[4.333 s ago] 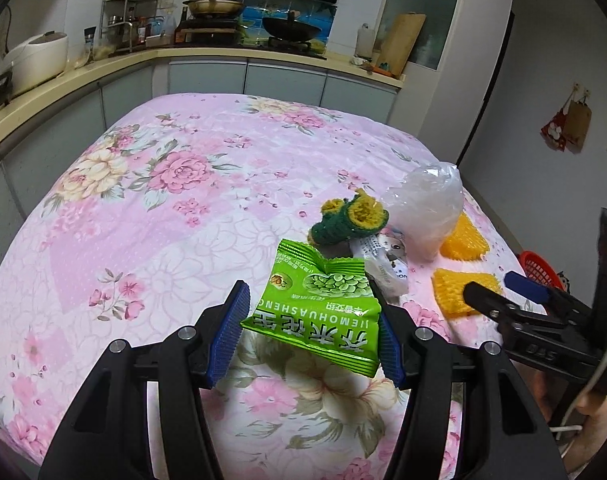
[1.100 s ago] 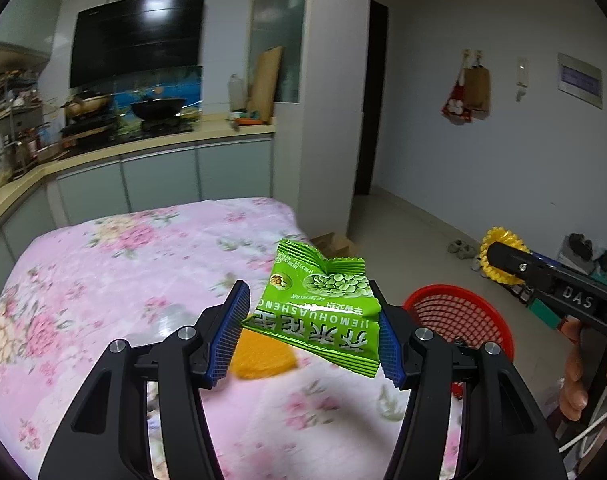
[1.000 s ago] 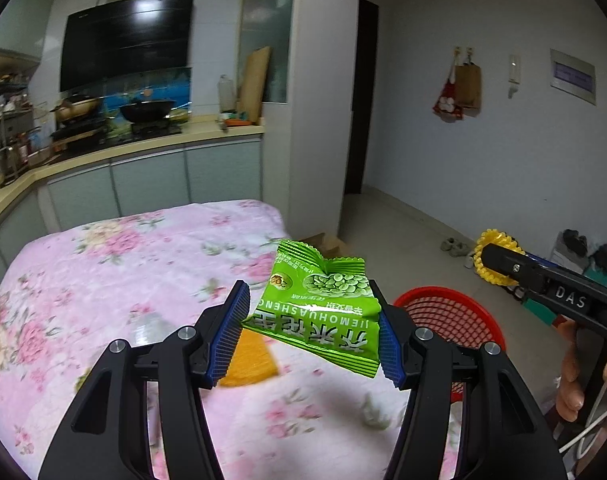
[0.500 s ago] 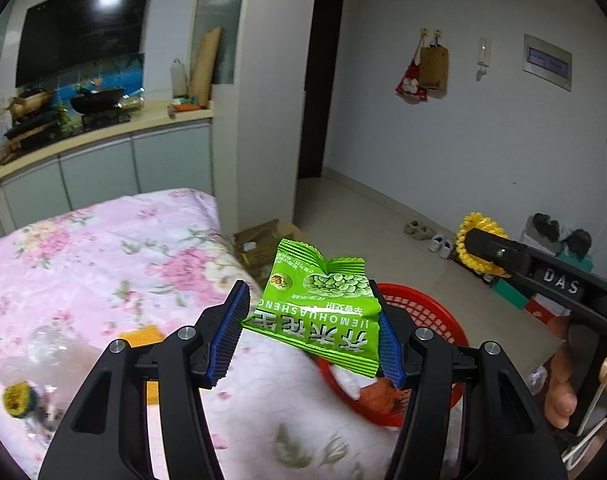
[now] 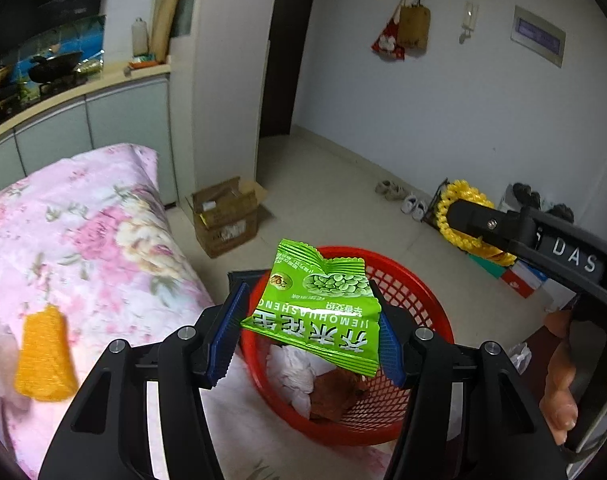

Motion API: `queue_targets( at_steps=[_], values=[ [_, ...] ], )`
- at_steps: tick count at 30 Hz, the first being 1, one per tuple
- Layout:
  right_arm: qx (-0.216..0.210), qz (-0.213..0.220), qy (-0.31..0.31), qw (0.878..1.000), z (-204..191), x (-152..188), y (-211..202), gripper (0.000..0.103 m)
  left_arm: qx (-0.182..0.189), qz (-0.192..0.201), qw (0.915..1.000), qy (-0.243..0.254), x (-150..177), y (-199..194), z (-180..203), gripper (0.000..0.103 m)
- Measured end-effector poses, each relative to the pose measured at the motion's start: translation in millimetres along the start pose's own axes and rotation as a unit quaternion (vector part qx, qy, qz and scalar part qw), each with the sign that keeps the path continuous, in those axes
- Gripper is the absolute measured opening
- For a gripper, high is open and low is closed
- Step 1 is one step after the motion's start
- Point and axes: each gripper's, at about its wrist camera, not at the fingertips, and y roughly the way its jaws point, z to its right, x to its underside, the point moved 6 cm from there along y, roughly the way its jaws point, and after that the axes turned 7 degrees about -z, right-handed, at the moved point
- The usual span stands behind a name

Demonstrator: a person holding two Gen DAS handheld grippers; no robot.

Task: Collect trash
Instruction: 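Carry the green packet and yellow foam net over the red basket and open both grippers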

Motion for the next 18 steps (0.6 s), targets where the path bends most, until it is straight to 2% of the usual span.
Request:
queue_targets(
  at_steps=[6,8,9,11,13,18],
  values=[
    [-0.008,-0.039,0.022,0.999,10.0,7.8,21.7,0.066,0.017,-0.035,0.9992,-0.004,10.3,27.4,9.6,0.057],
    [-0.011,-0.045,0.030,0.998,13.3,8.3,25.1,0.073,0.019,-0.043,0.9989,-0.003,13.6,31.7,10.7,0.060],
    [-0.014,-0.046,0.036,0.998,14.7,8.5,25.1,0.074,0.018,-0.045,0.9988,-0.003,14.9,32.0,11.1,0.063],
    [-0.018,-0.048,0.040,0.998,15.0,7.9,25.0,0.074,0.013,-0.040,0.9991,-0.005,15.9,30.7,9.7,0.072],
    [-0.022,-0.047,0.042,0.998,14.9,7.1,23.9,0.076,0.012,-0.033,0.9993,-0.010,15.7,27.7,7.7,0.076],
    [-0.027,-0.047,0.041,0.998,12.1,7.9,21.5,0.078,0.010,-0.025,0.9995,-0.013,14.5,17.9,2.3,0.079]
  ],
)
